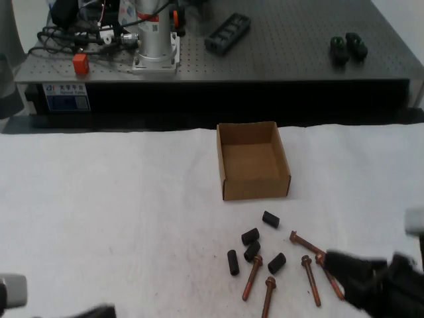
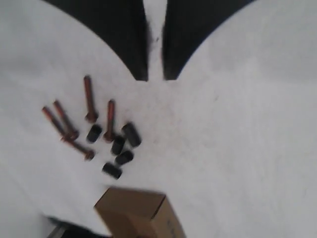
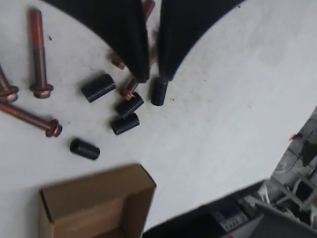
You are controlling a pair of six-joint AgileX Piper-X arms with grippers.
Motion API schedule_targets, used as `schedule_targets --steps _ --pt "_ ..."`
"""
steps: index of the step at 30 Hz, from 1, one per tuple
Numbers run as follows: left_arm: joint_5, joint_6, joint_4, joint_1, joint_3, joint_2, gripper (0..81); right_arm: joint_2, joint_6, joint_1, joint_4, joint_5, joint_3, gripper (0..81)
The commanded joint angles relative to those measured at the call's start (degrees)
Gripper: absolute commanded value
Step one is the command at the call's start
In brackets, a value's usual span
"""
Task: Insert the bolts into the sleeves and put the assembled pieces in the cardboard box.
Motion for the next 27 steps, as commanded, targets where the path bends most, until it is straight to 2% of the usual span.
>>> schedule_targets --steps 1,3,8,11,17,27 --pt "-0.3 -0.2 -2.1 0.1 -0.3 -0.4 27.1 4.6 -3.7 0.1 3.5 1.7 -5.3 20.4" --pt "-1.1 -0.2 -2.8 0.1 -1.0 1.7 32.6 12.3 -10.1 0.1 10.6 4.5 -12.0 23.7" --pt "0.4 4.6 -3.1 0.1 -3.1 7.9 29.0 31.1 -24.7 -0.6 32.5 16.0 -27.3 23.7" --pt "1.3 7.8 -3.1 0.1 -4.8 11.5 28.5 39.8 -29.3 -1.6 39.4 18.2 -33.2 23.7" --pt "4.7 9.1 -3.1 0.1 -6.8 16.4 28.5 49.4 -31.2 -2.5 40.3 18.2 -37.1 23.7" --pt "9.9 9.1 -3.1 0.1 -6.9 21.8 28.5 53.8 -31.6 -2.5 39.1 17.8 -37.1 23.2"
